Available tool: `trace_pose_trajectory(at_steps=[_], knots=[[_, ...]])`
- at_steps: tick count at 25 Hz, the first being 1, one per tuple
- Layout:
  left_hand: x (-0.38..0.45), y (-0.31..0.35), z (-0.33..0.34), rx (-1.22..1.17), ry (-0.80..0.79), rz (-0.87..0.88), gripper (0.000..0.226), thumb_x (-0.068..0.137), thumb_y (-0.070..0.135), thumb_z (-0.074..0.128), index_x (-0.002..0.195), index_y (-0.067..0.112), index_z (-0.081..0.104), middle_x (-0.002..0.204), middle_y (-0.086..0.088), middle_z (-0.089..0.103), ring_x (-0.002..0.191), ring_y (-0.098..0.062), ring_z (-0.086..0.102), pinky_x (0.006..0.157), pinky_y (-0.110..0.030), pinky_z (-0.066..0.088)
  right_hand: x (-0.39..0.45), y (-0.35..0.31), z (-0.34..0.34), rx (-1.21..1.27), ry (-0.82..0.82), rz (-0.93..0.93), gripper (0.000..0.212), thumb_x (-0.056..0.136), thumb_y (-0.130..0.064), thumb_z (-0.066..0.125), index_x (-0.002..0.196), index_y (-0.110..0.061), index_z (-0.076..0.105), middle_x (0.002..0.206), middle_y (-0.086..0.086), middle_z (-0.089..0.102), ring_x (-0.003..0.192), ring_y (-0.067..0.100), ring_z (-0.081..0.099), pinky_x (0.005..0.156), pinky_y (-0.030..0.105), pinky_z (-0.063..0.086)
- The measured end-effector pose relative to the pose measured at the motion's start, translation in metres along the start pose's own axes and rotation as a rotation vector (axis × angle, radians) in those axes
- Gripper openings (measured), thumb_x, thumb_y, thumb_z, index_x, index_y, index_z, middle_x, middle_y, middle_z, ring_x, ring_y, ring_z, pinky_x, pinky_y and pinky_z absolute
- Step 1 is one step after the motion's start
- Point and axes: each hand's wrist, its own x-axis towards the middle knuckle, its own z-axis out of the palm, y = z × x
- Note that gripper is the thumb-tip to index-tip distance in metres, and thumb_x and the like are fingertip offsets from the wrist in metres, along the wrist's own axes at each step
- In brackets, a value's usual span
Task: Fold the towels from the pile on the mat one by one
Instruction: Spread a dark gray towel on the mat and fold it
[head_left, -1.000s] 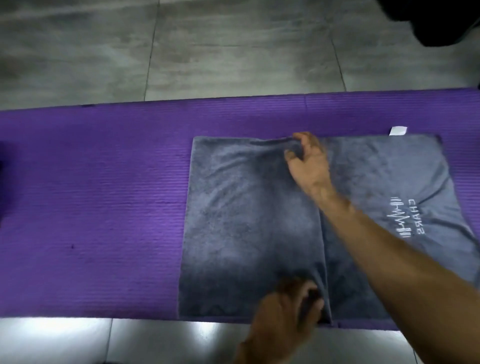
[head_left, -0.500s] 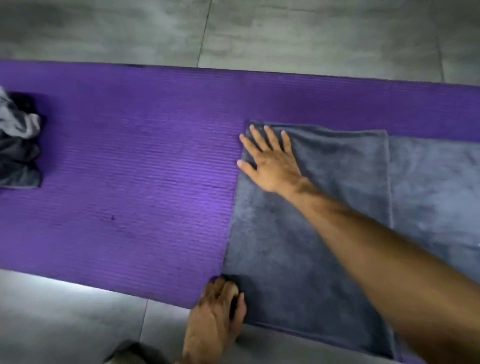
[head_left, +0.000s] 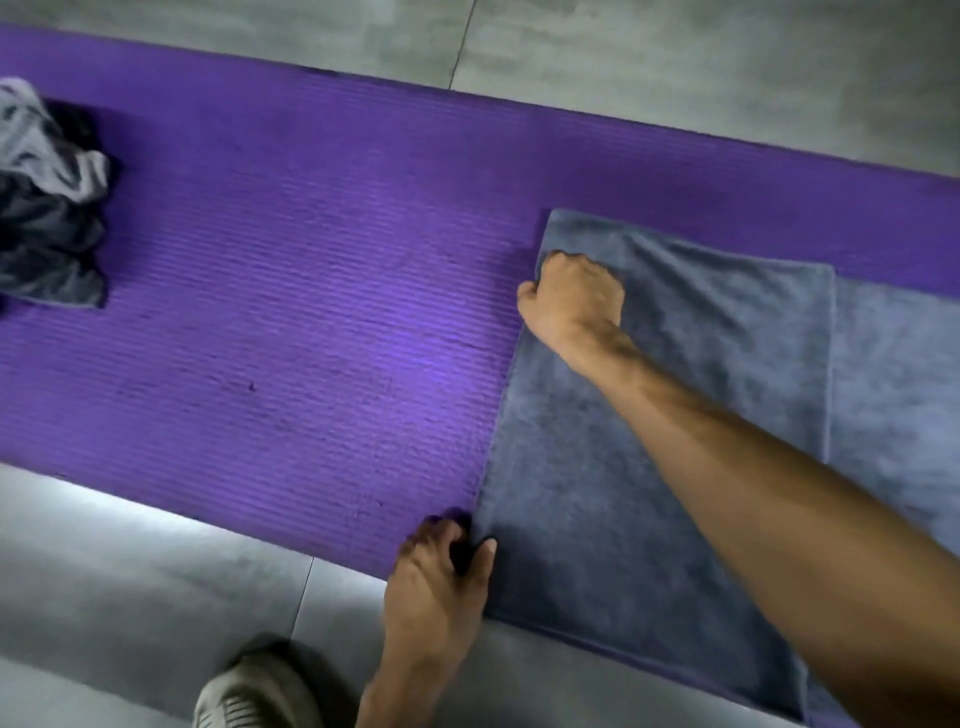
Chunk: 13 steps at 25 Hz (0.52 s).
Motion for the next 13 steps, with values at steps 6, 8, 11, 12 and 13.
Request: trace_pose_trajectory(at_steps=[6, 8, 11, 12, 13], knots=[[0.019, -0.031, -0.051, -0.339, -0.111, -0.062, 0.031, 0.077, 0.041, 0.076, 0.065, 0.025, 0.051, 0.055, 0.012, 0.052, 0.050, -0.002, 0.045, 0.052, -0.013, 0.036, 0.007, -0.038, -0.021, 0.197, -0.060, 0.005, 0.035, 0.094, -0.035, 0.052, 0.111, -0.008, 0.066, 0.119, 0.015, 0.067, 0.115, 0.032, 0.061, 0.090, 0.036, 0.049], [0.034, -0.058, -0.076, -0.432, -0.048, -0.117, 0.029, 0.069, 0.048, 0.072, 0.071, 0.022, 0.057, 0.060, 0.009, 0.059, 0.053, 0.000, 0.047, 0.056, -0.015, 0.041, 0.015, -0.072, -0.022, 0.277, -0.135, -0.049, 0.030, 0.096, -0.034, 0.051, 0.104, -0.011, 0.068, 0.119, 0.010, 0.068, 0.114, 0.028, 0.061, 0.090, 0.032, 0.047], [0.056, -0.108, -0.121, -0.494, 0.032, -0.212, 0.020, 0.069, 0.034, 0.076, 0.081, 0.027, 0.061, 0.074, 0.009, 0.067, 0.067, -0.002, 0.056, 0.073, -0.022, 0.050, 0.032, -0.126, -0.015, 0.397, -0.236, -0.115, 0.032, 0.099, -0.028, 0.048, 0.071, -0.014, 0.055, 0.093, 0.005, 0.069, 0.092, 0.025, 0.063, 0.077, 0.029, 0.044], [0.062, -0.127, -0.133, -0.466, 0.041, -0.217, 0.021, 0.068, 0.033, 0.076, 0.083, 0.031, 0.062, 0.082, 0.005, 0.068, 0.070, -0.004, 0.059, 0.078, -0.027, 0.052, 0.034, -0.141, -0.012, 0.435, -0.263, -0.148, 0.034, 0.099, -0.024, 0.048, 0.066, -0.016, 0.049, 0.080, 0.002, 0.063, 0.080, 0.022, 0.060, 0.073, 0.029, 0.042], [0.066, -0.143, -0.144, -0.399, 0.007, -0.241, 0.021, 0.069, 0.029, 0.076, 0.084, 0.034, 0.062, 0.088, -0.003, 0.068, 0.070, -0.003, 0.060, 0.078, -0.027, 0.052, 0.035, -0.151, -0.006, 0.466, -0.298, -0.191, 0.029, 0.098, -0.020, 0.049, 0.069, -0.017, 0.052, 0.078, 0.000, 0.061, 0.076, 0.019, 0.058, 0.073, 0.028, 0.043]])
